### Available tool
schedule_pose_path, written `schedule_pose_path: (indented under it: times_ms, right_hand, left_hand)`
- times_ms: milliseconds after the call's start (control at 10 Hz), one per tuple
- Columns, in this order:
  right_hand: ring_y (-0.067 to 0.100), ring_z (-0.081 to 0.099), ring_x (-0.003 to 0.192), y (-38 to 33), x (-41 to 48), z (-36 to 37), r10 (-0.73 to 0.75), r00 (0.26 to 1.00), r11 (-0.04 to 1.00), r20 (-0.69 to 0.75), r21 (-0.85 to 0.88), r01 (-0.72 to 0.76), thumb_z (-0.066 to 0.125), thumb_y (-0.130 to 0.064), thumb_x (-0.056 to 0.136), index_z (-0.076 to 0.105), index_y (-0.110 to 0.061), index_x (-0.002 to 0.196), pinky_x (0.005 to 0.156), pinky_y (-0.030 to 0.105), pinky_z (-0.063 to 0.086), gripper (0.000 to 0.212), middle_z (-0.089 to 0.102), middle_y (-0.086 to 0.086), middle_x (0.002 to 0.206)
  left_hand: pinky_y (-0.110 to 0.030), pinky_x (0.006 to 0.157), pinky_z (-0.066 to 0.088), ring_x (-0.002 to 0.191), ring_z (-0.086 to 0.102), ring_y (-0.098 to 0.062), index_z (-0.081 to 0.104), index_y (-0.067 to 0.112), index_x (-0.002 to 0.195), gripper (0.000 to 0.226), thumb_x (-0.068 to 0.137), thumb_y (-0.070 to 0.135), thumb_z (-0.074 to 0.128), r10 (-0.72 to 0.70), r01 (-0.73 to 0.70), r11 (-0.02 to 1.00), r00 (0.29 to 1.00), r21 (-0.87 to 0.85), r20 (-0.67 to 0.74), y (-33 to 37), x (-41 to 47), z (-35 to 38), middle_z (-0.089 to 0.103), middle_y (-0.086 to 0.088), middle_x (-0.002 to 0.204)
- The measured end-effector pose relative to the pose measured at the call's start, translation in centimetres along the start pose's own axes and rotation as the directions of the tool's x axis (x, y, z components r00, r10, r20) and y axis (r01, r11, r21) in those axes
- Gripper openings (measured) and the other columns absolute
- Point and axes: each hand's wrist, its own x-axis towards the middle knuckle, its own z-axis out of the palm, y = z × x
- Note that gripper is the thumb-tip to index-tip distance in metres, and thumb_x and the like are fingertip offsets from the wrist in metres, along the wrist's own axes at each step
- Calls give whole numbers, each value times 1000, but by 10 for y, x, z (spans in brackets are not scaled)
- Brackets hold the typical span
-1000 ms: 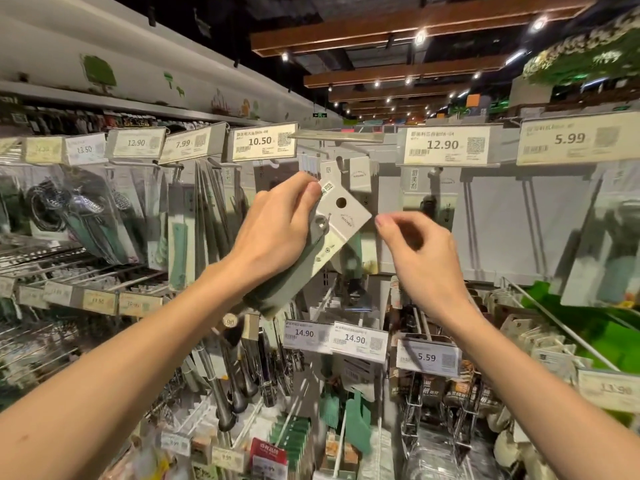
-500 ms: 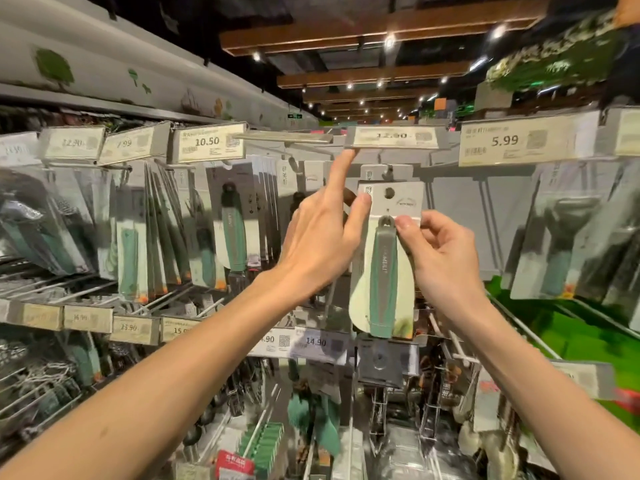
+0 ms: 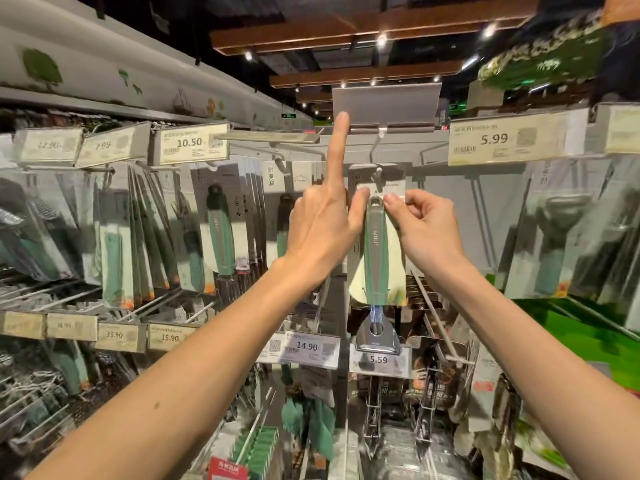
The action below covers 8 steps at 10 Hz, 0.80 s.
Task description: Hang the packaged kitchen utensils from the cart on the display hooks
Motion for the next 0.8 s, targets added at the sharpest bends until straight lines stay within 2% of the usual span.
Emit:
schedule_pose_path:
  times_ms: [100, 300, 400, 500, 600, 700, 800]
  right_hand:
    - [11, 39, 50, 6, 6, 3, 11, 1000, 999, -11, -37, -12, 57, -30, 98, 64, -10, 76, 53, 28, 32, 30, 49, -2, 54]
    - [8, 40, 49, 13, 23, 7, 103, 995, 990, -14, -94, -104, 55, -25, 100, 66, -13, 95, 47, 24, 32, 17, 55, -10, 60]
    - [10, 44, 52, 18, 27, 6, 78, 997, 983, -18, -167, -80, 56, -31, 99, 64, -16, 91, 47, 21, 37, 19, 59, -4, 65]
    - [5, 45, 52, 24, 30, 3, 107, 993, 973, -48, -202, -114, 59, -34, 97, 64, -9, 106, 38, 7, 33, 27, 59, -5, 71]
    - [0, 49, 62, 26, 24, -4, 111, 992, 964, -56, -238, -121, 61, -39, 94, 62, -12, 101, 47, 5, 37, 28, 58, -11, 76]
    - [0, 54, 69, 29, 8, -13, 88, 996, 951, -12, -296, -87, 62, -42, 92, 65, -16, 96, 60, 18, 40, 26, 61, -12, 77]
    - [6, 60, 71, 28, -18, -26, 83, 996, 936, 11, -345, -74, 63, -41, 91, 64, -18, 96, 69, 28, 48, 24, 65, -6, 76]
  left_hand:
    - [-34, 51, 57, 47, 59, -15, -17, 32, 149, 98, 95, 20, 64, 12, -12, 1000, 1000, 14, 16, -7, 0, 6, 62, -2, 62]
    - [-34, 50, 56, 49, 59, -17, -25, 31, 142, 110, 91, 11, 70, 35, -36, 997, 999, 73, 16, -12, 6, 16, 66, -8, 76]
    - [-29, 48, 53, 48, 55, -13, -29, 37, 136, 113, 89, 7, 70, 56, -59, 996, 997, 66, 47, -15, 10, 20, 66, -25, 112]
    - [-28, 49, 53, 50, 55, -12, -29, 34, 138, 114, 89, 6, 69, 71, -74, 996, 996, 56, 48, -16, 9, 22, 61, -30, 122]
    - [-30, 51, 55, 50, 57, -14, -44, 49, 134, 126, 91, 11, 69, 94, -97, 993, 994, 66, 54, -24, 7, 20, 68, -11, 86]
    - [-23, 53, 52, 53, 57, -12, -37, 43, 142, 117, 93, 21, 67, 87, -91, 994, 994, 64, 65, -22, -1, 9, 60, 1, 71]
    - [-26, 57, 51, 59, 58, -14, 2, 14, 156, 86, 95, 24, 62, 57, -68, 994, 991, 88, 121, -13, -20, -11, 63, -2, 82]
